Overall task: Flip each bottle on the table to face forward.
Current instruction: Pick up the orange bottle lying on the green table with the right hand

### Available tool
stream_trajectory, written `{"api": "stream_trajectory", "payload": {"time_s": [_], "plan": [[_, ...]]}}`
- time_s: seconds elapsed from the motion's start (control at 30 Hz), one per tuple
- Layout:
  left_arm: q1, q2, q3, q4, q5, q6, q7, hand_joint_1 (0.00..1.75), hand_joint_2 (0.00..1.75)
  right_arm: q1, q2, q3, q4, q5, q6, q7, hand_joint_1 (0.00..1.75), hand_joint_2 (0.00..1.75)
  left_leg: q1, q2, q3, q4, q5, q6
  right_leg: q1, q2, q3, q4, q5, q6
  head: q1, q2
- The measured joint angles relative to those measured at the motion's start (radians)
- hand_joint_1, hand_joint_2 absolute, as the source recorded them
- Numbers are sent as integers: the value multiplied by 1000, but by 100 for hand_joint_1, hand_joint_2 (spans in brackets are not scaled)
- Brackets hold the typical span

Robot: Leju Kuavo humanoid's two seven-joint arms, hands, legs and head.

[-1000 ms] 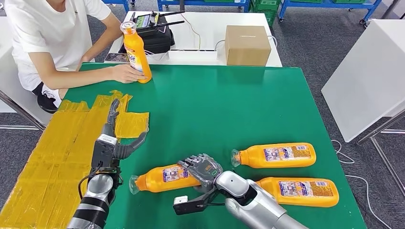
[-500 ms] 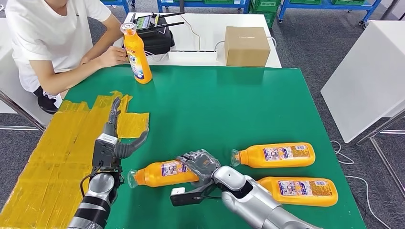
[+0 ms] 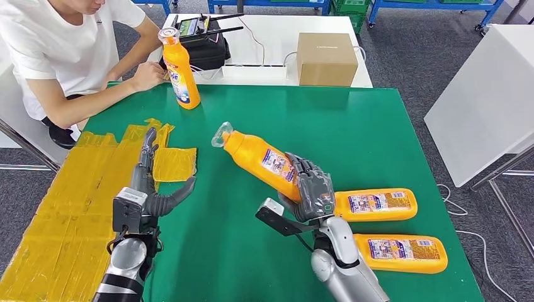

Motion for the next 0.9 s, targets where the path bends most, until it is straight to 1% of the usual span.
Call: {"api": "stream_trajectory", "payload": {"time_s": [0.07, 0.1, 0.17, 0.23, 0.33, 0.43, 0.5, 0.57, 0.83, 0.9], "plan": [[7, -1, -8, -22, 52, -52, 24, 0, 175, 21, 12, -38, -24, -33, -25, -32, 175, 175, 0, 0, 0, 0, 0, 0, 0, 0, 0, 0, 0, 0, 0, 0], [10, -2, -13, -31, 88, -86, 50, 0, 175, 32, 18, -56, -35, -56, -35, -49, 175, 175, 0, 0, 0, 0, 0, 0, 0, 0, 0, 0, 0, 0, 0, 0], [16, -1, -20, -43, 183, -168, 124, 0, 175, 54, 30, -95, -57, -113, -52, -85, 175, 175, 0, 0, 0, 0, 0, 0, 0, 0, 0, 0, 0, 0, 0, 0], [21, 0, -24, -45, 262, -231, 180, 0, 175, 75, 41, -129, -73, -157, -62, -114, 175, 175, 0, 0, 0, 0, 0, 0, 0, 0, 0, 0, 0, 0, 0, 0], [23, 5, -29, -45, 338, -296, 219, 0, 175, 93, 50, -160, -85, -205, -63, -152, 175, 175, 0, 0, 0, 0, 0, 0, 0, 0, 0, 0, 0, 0, 0, 0], [19, 24, -48, -37, 409, -373, 259, 0, 175, 98, 61, -171, -87, -319, -28, -225, 175, 175, 0, 0, 0, 0, 0, 0, 0, 0, 0, 0, 0, 0, 0, 0], [7, 39, -64, -20, 424, -390, 269, 0, 175, 97, 68, -171, -86, -406, 11, -266, 175, 175, 0, 0, 0, 0, 0, 0, 0, 0, 0, 0, 0, 0, 0, 0], [-9, 49, -78, 1, 432, -393, 272, 0, 175, 94, 74, -171, -83, -462, 40, -286, 175, 175, 0, 0, 0, 0, 0, 0, 0, 0, 0, 0, 0, 0, 0, 0], [-50, 64, -120, 46, 441, -395, 272, 0, 175, 69, 95, -156, -51, -531, 91, -320, 175, 175, 0, 0, -1, 0, 0, 0, 0, 0, 0, 0, 0, 0, 0, 0], [-61, 67, -130, 57, 449, -395, 272, 0, 175, 59, 97, -146, -39, -565, 125, -344, 175, 175, 0, 0, -1, 0, 0, 0, 0, 0, 0, 0, 0, 0, 0, 0]]}}
